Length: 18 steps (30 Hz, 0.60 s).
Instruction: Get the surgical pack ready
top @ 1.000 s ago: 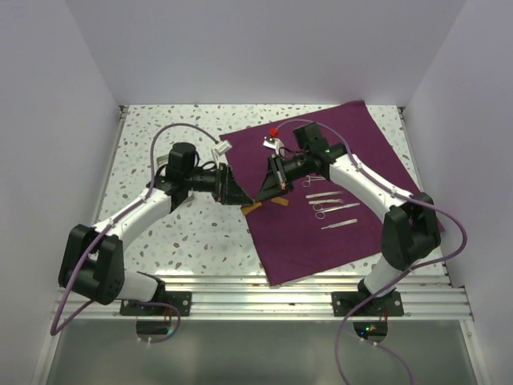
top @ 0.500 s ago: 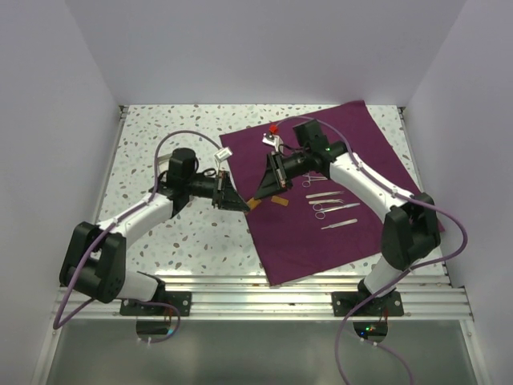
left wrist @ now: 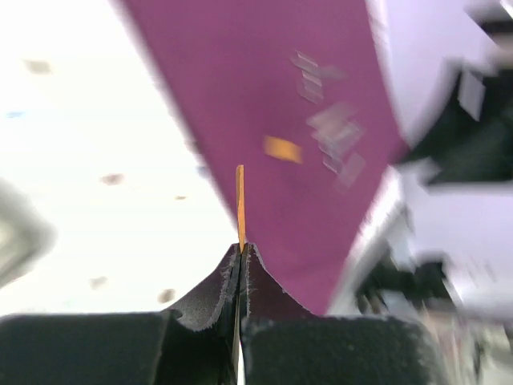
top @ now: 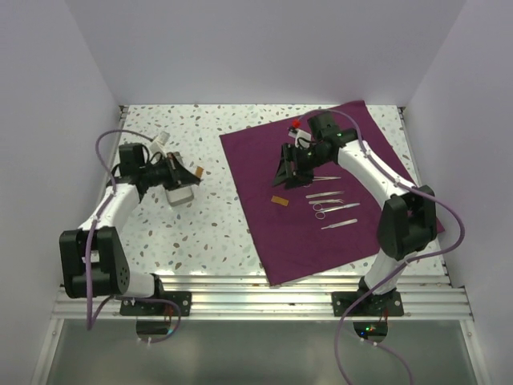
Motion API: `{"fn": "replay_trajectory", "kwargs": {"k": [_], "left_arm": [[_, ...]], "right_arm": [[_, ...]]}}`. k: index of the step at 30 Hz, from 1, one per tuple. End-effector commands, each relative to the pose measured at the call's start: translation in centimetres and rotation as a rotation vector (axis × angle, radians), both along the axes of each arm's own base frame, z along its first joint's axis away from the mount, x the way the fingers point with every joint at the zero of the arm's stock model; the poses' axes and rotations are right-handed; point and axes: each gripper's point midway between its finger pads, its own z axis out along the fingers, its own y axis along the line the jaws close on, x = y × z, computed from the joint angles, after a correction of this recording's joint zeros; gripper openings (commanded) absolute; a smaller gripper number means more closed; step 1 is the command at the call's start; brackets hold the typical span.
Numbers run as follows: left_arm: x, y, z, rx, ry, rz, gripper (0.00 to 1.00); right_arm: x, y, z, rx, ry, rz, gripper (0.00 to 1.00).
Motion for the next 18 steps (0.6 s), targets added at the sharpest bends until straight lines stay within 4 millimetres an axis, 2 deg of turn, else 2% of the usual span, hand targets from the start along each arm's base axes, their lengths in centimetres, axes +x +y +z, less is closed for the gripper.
{"fn": "replay_trajectory", "kwargs": {"k": [1, 3, 8, 15, 17, 18], "left_arm": [[2.0, 7.8, -4.2, 0.258, 0.168, 0.316, 0.00], [1.8, 9.4, -5.8, 0.275, 0.254, 0.353, 0.00], [2.5, 10.0, -8.6, 0.281, 0.355, 0.364, 0.00], [3.7, 10.3, -10.1, 0.272, 0.426, 0.372, 0.00], [4.3, 10.2, -9.8, 0.265, 0.408, 0.368, 0.04], [4.7, 10.5, -9.5, 0.272, 0.399, 0.376, 0.13]], "right_arm": [[-1.0, -1.3, -1.3, -0.089, 0.015, 0.005, 0.59], [-1.2, -1.4, -1.8, -0.093, 0.023, 0.005, 0.59], [-1.3, -1.0, -2.4, -0.073, 0.036, 0.007, 0.59], [-1.2, -1.0, -3.9, -0.077, 0.059, 0.011, 0.59], [-1.2, -0.9, -4.5, -0.078, 0.066, 0.010, 0.59], [-1.2, -0.8, -4.7, -0.075, 0.069, 0.011, 0.59]]}}
